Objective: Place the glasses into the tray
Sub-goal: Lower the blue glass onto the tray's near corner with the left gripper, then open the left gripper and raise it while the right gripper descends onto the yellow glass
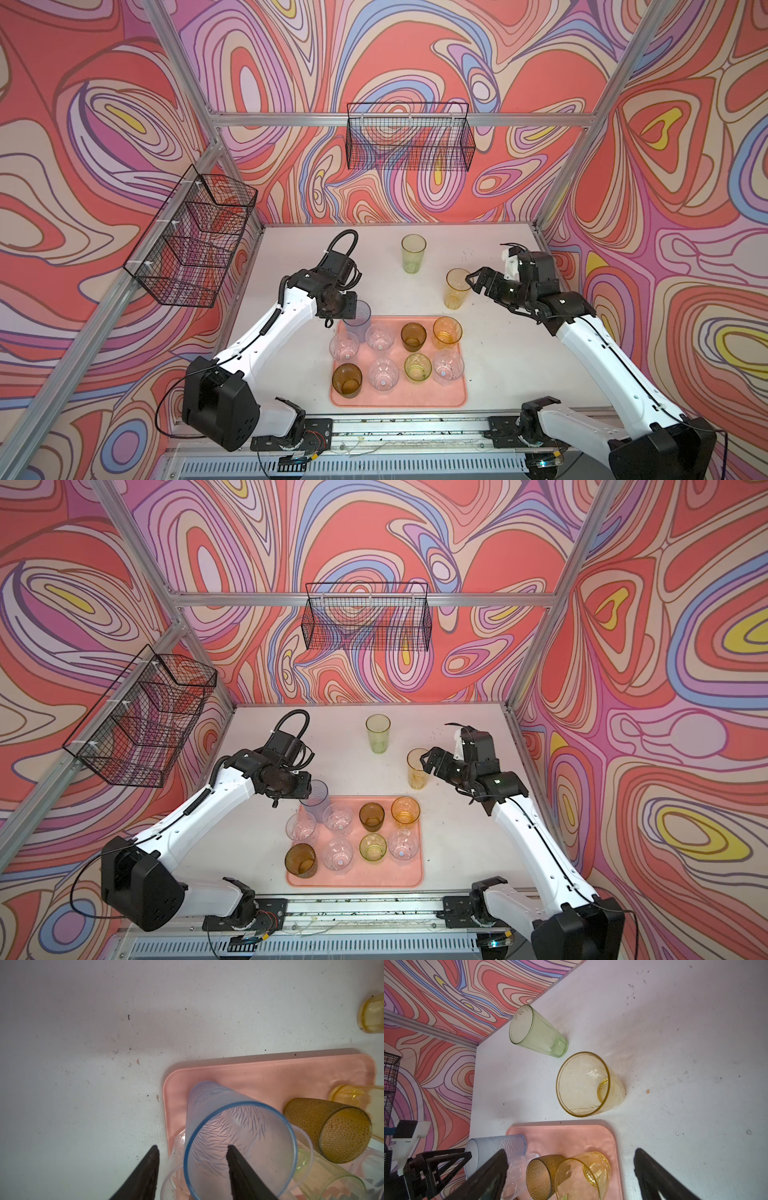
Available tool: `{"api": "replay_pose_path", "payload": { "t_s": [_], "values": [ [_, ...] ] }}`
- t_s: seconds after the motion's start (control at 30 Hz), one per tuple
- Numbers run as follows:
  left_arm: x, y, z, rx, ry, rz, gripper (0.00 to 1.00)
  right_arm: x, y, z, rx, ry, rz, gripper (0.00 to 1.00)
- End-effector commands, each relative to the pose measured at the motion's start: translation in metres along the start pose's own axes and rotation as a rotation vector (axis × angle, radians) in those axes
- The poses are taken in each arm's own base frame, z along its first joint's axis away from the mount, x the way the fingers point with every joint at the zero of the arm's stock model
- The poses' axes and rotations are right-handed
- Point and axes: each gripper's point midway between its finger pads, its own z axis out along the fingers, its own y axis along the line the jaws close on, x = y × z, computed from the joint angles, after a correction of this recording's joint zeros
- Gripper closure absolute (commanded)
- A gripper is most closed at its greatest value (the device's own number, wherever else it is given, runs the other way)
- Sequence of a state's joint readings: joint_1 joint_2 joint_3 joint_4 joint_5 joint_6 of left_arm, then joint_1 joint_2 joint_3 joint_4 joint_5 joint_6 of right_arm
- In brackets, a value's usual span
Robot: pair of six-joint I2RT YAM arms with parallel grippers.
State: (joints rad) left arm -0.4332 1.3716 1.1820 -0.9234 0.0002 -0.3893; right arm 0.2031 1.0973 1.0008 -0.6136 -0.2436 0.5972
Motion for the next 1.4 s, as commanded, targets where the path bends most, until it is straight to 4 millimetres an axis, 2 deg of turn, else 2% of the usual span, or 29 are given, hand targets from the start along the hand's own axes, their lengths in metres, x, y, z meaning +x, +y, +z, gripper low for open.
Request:
{"api": "replay_pose_path", "payload": {
  "t_s": [0.0,0.13,0.27,0.87,1.2,1.37],
  "values": [
    [0.008,0.005,-0.004,-0.017,0.006,0.008,0.33,0.001,-0.001,-0.001,-0.008,-0.002,0.01,0.03],
    [0.009,0.006,-0.005,-0.017,0.003,0.009,0.23,0.002,0.0,-0.001,-0.012,-0.001,0.016,0.03],
    [0.009,0.007,-0.006,-0.023,-0.003,0.01,0.01,0.002,0.0,-0.001,-0.013,-0.002,0.019,0.03],
    [0.008,0.006,-0.018,-0.012,-0.02,0.009,0.0,0.003,0.0,0.002,-0.012,0.014,0.032,0.07],
    [0.003,0.002,-0.038,0.02,-0.057,0.021,0.0,0.002,0.0,0.004,-0.005,0.019,0.038,0.07],
    [-0.002,0.0,-0.055,0.042,-0.099,0.031,0.0,0.0,0.001,0.007,-0.004,0.024,0.046,0.07]
  ]
}}
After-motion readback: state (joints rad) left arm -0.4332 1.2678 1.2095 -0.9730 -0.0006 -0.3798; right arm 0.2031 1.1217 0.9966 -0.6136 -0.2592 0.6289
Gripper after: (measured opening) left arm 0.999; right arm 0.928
